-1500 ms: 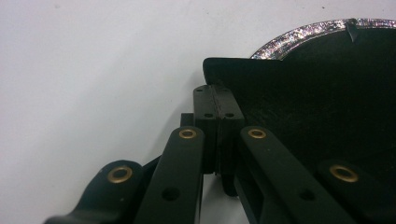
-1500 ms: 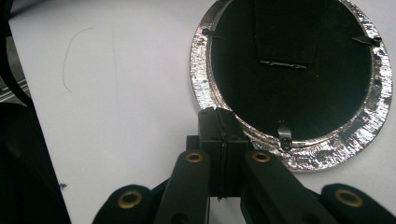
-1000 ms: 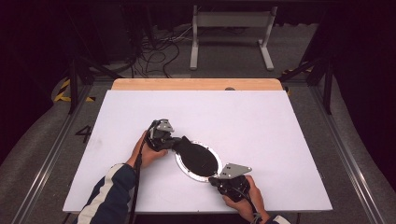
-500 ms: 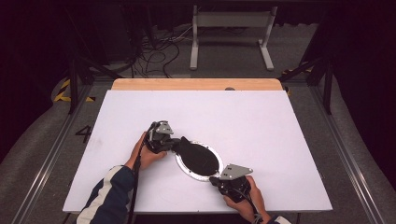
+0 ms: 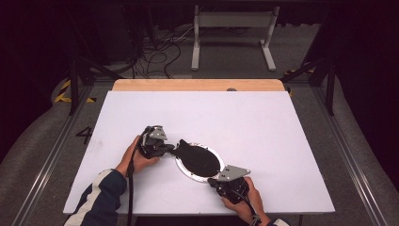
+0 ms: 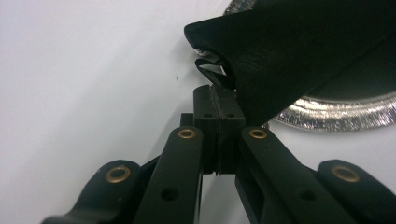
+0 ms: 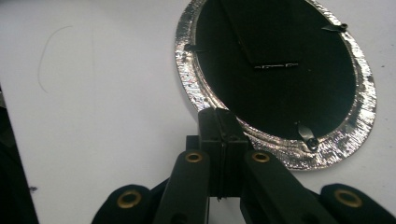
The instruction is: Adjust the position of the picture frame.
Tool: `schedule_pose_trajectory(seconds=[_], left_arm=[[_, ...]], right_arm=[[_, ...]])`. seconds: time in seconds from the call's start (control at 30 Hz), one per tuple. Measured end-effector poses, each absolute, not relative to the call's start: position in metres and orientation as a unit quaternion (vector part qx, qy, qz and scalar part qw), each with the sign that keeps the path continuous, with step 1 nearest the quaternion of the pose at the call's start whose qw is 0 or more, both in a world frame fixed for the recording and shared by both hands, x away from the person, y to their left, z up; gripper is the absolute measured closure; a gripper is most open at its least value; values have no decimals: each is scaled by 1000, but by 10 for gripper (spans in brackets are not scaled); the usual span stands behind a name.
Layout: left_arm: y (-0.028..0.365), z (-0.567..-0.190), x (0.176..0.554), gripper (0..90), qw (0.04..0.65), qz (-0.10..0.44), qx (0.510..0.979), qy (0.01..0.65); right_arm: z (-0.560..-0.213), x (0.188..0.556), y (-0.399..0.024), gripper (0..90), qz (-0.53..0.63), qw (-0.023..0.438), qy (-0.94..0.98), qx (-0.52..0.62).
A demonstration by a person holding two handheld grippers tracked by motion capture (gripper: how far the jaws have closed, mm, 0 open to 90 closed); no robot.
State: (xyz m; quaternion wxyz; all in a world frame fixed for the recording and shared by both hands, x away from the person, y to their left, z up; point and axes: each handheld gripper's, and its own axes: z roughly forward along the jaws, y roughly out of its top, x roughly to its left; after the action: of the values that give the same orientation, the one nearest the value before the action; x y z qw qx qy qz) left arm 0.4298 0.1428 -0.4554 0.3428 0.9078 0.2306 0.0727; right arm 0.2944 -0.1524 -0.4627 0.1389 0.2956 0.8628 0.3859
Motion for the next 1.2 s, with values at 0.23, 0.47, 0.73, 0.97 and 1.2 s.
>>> schedule_pose_trajectory(seconds=[0.23,0.47,0.73,0.97,1.2], left_arm=[[140,-456,426,900,343,84,909,220],[136,-456,420,900,344,78,911,211],[131,-457,415,900,351,67,911,205],[129,-457,410,900,352,63,912,199],[125,-458,403,900,352,63,914,194]], right_arm=[[-462,300,-160,900,384,145,857,311],[-462,308,-171,900,380,157,849,333],[-461,319,-184,900,378,166,836,361],[-461,325,-190,900,374,174,830,375],[-461,332,-196,900,372,182,823,389]])
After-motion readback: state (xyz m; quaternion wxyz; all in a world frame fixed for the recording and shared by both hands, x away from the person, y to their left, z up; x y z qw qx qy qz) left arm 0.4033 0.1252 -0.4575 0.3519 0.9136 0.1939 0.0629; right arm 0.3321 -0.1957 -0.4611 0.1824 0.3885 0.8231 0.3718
